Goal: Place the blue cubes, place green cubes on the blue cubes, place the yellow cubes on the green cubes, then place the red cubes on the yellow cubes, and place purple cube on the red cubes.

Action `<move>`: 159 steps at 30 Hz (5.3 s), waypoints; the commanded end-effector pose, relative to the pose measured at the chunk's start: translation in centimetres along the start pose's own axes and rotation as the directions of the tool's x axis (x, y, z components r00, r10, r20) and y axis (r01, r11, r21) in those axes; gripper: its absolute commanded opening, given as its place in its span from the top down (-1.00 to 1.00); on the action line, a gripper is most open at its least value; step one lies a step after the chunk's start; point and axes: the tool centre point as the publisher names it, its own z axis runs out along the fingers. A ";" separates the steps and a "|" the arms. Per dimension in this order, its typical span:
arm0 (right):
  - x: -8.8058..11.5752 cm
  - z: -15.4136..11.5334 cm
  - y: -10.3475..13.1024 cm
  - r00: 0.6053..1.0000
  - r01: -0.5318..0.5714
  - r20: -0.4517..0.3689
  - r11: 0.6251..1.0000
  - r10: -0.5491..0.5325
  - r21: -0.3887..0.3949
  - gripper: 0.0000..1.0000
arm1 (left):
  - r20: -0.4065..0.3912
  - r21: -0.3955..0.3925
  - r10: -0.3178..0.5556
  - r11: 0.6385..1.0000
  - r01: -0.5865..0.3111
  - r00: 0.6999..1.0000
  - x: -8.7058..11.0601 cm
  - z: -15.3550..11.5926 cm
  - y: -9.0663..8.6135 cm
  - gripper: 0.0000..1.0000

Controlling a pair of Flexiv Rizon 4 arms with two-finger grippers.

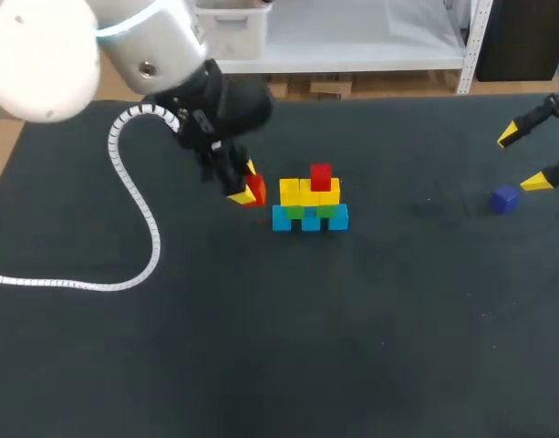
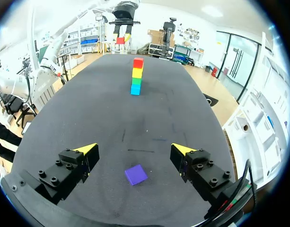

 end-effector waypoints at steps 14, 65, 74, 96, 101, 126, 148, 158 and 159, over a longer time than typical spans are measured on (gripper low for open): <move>0.0 0.0 0.0 1.000 0.001 0.001 1.000 -0.001 0.000 -1.00 | -0.068 -0.027 0.108 0.994 -0.110 0.992 -2.8 -0.1 4.1 1.00; 0.0 0.0 0.0 1.000 0.001 0.001 1.000 -0.001 0.000 -1.00 | -0.047 0.050 0.112 0.993 -0.110 0.993 -3.6 6.7 9.2 1.00; 0.0 0.0 0.0 1.000 0.001 0.001 1.000 -0.001 0.000 -1.00 | -0.050 0.061 0.114 0.992 -0.111 0.992 -3.7 7.2 9.2 1.00; 0.0 0.0 0.0 1.000 0.001 0.001 1.000 -0.001 0.000 -1.00 | -0.047 0.066 0.117 0.991 -0.114 0.992 -4.1 8.0 9.1 1.00; 0.0 0.0 0.0 1.000 0.001 0.001 1.000 -0.001 0.000 -1.00 | -0.046 0.069 0.113 0.992 -0.109 0.993 -4.0 8.1 9.0 1.00; 0.0 0.0 0.0 1.000 0.001 0.001 1.000 -0.001 0.000 -1.00 | -0.044 0.083 0.106 0.991 -0.103 0.993 -3.8 8.4 9.3 0.40; 0.0 0.0 0.0 1.000 0.001 0.001 1.000 -0.001 0.000 -1.00 | -0.047 0.091 0.103 0.991 -0.098 0.994 -3.7 8.5 9.7 0.16; 0.0 0.0 0.0 1.000 0.001 0.001 1.000 -0.001 0.000 -1.00 | -0.046 0.092 0.106 0.991 -0.101 0.993 -3.8 8.5 9.9 0.20; 0.0 0.0 0.0 1.000 0.001 0.001 1.000 -0.001 0.000 -1.00 | -0.046 0.092 0.106 0.991 -0.102 0.993 -3.8 8.5 9.9 0.19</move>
